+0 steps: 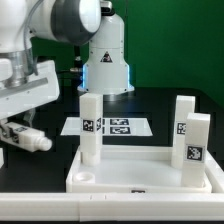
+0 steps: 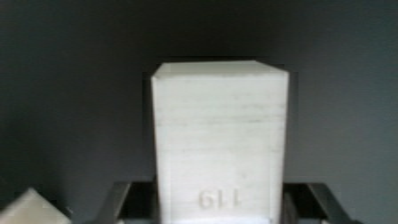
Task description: Assemble desk
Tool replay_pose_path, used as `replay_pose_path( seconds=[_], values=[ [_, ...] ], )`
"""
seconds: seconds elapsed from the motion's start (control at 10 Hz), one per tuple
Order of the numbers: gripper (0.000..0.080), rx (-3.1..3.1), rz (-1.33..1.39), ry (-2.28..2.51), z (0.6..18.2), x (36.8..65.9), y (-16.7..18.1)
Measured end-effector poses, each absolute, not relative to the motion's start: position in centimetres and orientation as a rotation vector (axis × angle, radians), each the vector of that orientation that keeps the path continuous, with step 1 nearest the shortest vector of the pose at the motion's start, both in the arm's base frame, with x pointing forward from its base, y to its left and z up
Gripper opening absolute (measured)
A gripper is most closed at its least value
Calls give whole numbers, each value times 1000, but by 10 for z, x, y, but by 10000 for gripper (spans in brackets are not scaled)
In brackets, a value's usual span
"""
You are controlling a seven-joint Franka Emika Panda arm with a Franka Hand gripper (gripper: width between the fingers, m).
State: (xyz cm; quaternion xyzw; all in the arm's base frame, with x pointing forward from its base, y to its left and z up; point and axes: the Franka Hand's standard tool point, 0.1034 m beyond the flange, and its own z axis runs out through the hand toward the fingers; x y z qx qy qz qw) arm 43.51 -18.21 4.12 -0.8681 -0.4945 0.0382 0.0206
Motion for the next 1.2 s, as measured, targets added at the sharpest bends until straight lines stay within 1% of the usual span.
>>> replay_pose_path(
  seconds=[0.1,0.2,0.3,0.5,0.6,0.7,0.8,1.0,1.2],
  values=[
    [281,-2665,91,-1598,42,430,-182],
    [281,-2679,79,-1574,43,424,-198],
    [282,-2620,107,-1680,42,423,-199],
    [282,-2468,122,-1900,42,422,-197],
    [282,-2341,110,-2058,43,421,-182],
    [282,-2167,90,-2272,43,423,-174],
    [282,-2052,84,-2398,39,418,-171],
    [282,-1986,115,-2440,39,415,-177],
    [282,-1786,152,-2585,39,412,-180]
  ],
)
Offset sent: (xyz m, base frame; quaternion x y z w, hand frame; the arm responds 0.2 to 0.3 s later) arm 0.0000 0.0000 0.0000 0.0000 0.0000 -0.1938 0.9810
